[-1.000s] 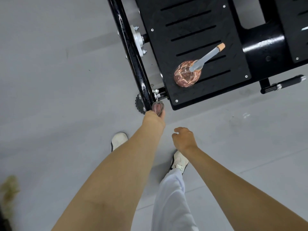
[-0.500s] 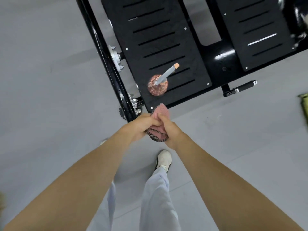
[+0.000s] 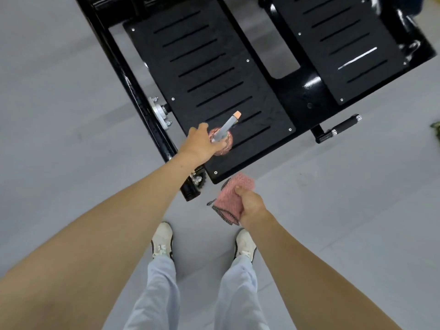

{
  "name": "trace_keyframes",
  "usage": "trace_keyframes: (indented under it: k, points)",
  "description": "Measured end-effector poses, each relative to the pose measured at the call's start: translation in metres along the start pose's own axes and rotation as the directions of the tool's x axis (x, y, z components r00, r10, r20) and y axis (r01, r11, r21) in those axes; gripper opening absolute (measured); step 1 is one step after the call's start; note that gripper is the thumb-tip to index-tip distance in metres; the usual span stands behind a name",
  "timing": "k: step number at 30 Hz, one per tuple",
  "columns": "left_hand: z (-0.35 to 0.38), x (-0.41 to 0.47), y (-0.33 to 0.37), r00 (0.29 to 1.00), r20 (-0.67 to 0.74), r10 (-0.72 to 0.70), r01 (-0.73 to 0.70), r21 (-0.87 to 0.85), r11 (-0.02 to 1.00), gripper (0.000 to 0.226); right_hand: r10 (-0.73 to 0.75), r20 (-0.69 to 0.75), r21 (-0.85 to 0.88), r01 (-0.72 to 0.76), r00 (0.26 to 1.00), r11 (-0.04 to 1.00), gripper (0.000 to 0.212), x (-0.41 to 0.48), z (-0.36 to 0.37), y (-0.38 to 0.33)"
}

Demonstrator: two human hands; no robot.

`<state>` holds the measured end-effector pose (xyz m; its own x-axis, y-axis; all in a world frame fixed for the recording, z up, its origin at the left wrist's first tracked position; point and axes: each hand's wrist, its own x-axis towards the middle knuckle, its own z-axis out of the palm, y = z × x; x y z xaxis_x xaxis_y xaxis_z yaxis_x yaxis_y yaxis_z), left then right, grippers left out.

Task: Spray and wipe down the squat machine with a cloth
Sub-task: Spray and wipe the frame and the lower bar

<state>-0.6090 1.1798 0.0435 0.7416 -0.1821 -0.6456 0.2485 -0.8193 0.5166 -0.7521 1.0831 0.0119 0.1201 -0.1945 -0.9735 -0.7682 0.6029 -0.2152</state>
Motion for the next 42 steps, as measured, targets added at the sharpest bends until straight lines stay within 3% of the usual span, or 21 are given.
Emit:
trace_keyframes:
  k: [3,8,11,15,18,22,24,26,30,34,37,42]
  points:
    - [0.014,0.009,0.018,0.999,0.028,-0.016,0.012,0.133,0.991,0.058,-0.012,0.013,0.016,0.012,1.0,1.0,0.017,0.0,-0.01,-0.005]
    - [0.043,0.02,0.027,0.975,-0.221,0.006,0.011,0.076,0.997,0.024,-0.035,-0.017,0.073,0.036,0.999,0.997,0.003,0.014,-0.038,-0.01]
    - [0.056,0.017,0.024,0.944,-0.315,0.094,-0.048,0.151,0.987,0.023,-0.066,-0.091,0.041,0.07,0.994,0.997,0.043,0.028,-0.057,0.001]
    - [0.077,0.007,0.029,0.926,-0.305,0.222,-0.135,0.283,0.95,0.031,-0.045,-0.168,0.175,0.075,0.985,0.982,0.081,0.04,-0.088,0.02]
    - [0.094,-0.001,0.05,0.932,-0.253,0.258,-0.166,0.334,0.928,0.031,-0.075,-0.192,0.126,0.1,0.979,0.987,0.073,0.036,-0.116,0.025]
    - [0.122,-0.017,0.096,0.929,-0.209,0.305,-0.237,0.296,0.925,0.025,-0.175,-0.072,-0.024,0.173,0.982,0.985,0.039,0.019,-0.15,0.002]
    - [0.134,-0.027,0.125,0.925,-0.182,0.334,-0.28,0.27,0.921,0.028,-0.228,-0.039,-0.121,0.222,0.973,0.968,0.04,0.014,-0.175,-0.02]
    - [0.145,-0.037,0.154,0.911,-0.145,0.386,-0.341,0.261,0.903,0.03,-0.227,-0.02,-0.087,0.224,0.974,0.971,0.032,0.011,-0.202,-0.044]
    - [0.164,-0.055,0.208,0.874,-0.077,0.479,-0.447,0.256,0.857,0.036,-0.169,-0.022,0.156,0.171,0.985,0.973,0.009,0.009,-0.252,-0.089]
    - [0.176,-0.06,0.25,0.843,-0.054,0.535,-0.529,0.095,0.844,0.034,-0.181,-0.037,0.333,0.183,0.983,0.925,0.011,0.012,-0.277,-0.128]
    - [0.18,-0.054,0.274,0.86,-0.036,0.508,-0.509,-0.041,0.86,0.034,-0.139,0.029,0.382,0.117,0.99,0.917,0.029,0.013,-0.28,-0.153]
    - [0.169,-0.026,0.305,0.873,-0.068,0.483,-0.486,-0.039,0.873,0.036,-0.146,0.018,0.403,0.127,0.989,0.907,0.039,0.021,-0.258,-0.196]
